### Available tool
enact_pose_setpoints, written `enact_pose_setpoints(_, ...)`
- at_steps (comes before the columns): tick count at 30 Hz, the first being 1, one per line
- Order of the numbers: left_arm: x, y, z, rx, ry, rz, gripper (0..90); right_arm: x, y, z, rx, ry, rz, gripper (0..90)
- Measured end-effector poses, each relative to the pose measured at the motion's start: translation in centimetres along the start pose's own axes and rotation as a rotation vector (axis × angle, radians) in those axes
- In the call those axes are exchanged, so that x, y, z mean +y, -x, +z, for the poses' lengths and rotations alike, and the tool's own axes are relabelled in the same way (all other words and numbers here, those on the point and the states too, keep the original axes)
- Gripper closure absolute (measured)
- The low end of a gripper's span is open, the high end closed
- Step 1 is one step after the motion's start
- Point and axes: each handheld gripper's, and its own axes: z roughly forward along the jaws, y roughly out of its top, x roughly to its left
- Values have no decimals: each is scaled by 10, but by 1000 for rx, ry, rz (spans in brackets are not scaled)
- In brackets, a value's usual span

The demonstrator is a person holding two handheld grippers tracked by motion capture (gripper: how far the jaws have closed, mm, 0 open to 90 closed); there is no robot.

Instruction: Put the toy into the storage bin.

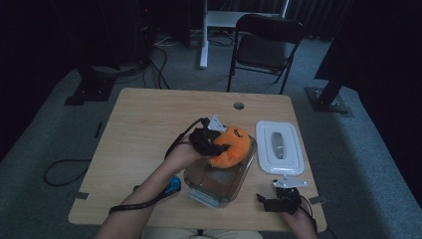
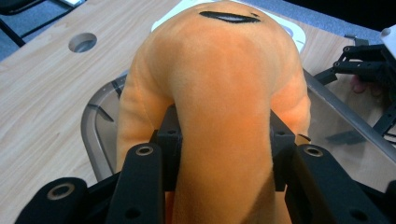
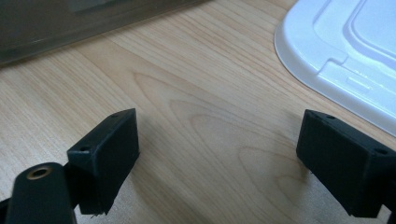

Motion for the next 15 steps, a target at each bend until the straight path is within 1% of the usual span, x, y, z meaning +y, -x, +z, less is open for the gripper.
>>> enact_pose_setpoints(2, -1, 0, 2, -6, -8, -1, 620, 0, 0, 0, 0, 0, 0, 126)
enact_pose_setpoints(5, -2, 2, 6, -5, -29, 12, 613, 0, 0, 0, 0, 0, 0, 126)
enact_pose_setpoints(9, -3, 3, 13, -12, -54, 5, 613, 0, 0, 0, -1, 1, -2, 126)
enact_pose_setpoints(12, -4, 3, 17, -13, -74, 10, 608, 0, 0, 0, 0, 0, 1, 126)
enact_pose_setpoints(15, -4, 2, 20, -25, -88, 9, 600, 0, 0, 0, 0, 0, 1, 126)
